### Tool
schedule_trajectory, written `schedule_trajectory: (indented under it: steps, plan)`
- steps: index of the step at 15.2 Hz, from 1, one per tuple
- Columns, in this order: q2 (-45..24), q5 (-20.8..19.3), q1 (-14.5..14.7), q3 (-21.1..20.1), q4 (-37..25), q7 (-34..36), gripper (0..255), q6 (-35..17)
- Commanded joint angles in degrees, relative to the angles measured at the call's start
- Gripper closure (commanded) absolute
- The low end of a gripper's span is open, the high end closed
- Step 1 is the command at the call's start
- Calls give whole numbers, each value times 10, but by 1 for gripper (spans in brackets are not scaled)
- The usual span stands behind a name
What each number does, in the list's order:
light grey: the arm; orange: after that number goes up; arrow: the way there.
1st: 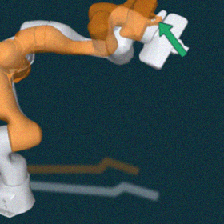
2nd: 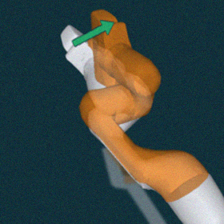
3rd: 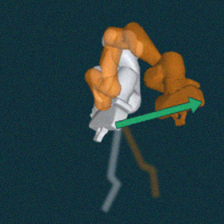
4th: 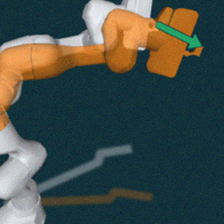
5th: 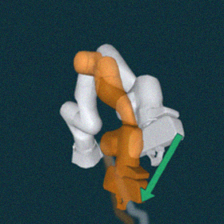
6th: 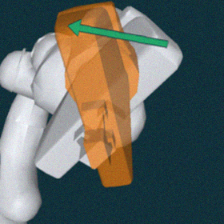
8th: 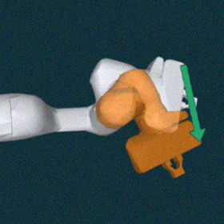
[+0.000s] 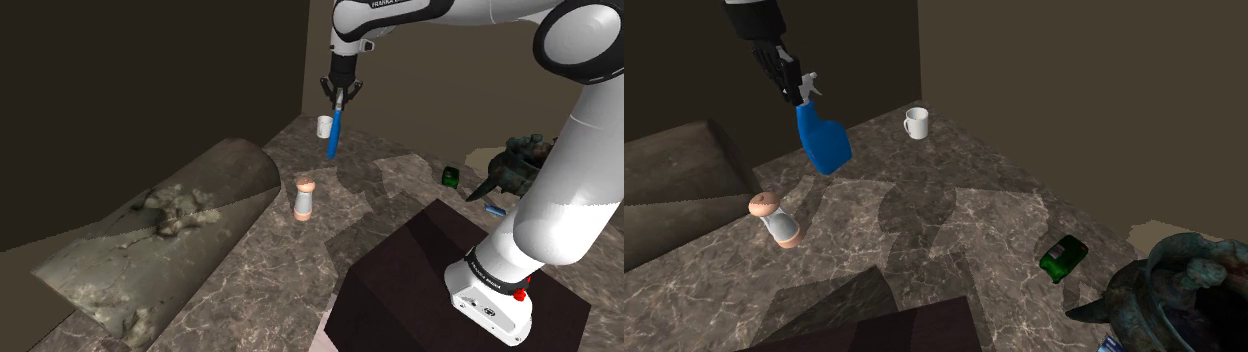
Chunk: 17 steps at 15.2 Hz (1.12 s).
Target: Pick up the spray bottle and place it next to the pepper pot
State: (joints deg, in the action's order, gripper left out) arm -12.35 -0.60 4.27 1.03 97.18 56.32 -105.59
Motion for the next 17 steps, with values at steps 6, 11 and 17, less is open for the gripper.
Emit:
schedule_trajectory:
  steps: [6, 11, 17]
  plan:
    - [-9, 0, 0, 0, 40, 0, 255, -50]
    - [-20, 0, 0, 0, 64, 0, 255, -85]
    - [-38, 0, -1, 0, 87, 1, 255, -125]
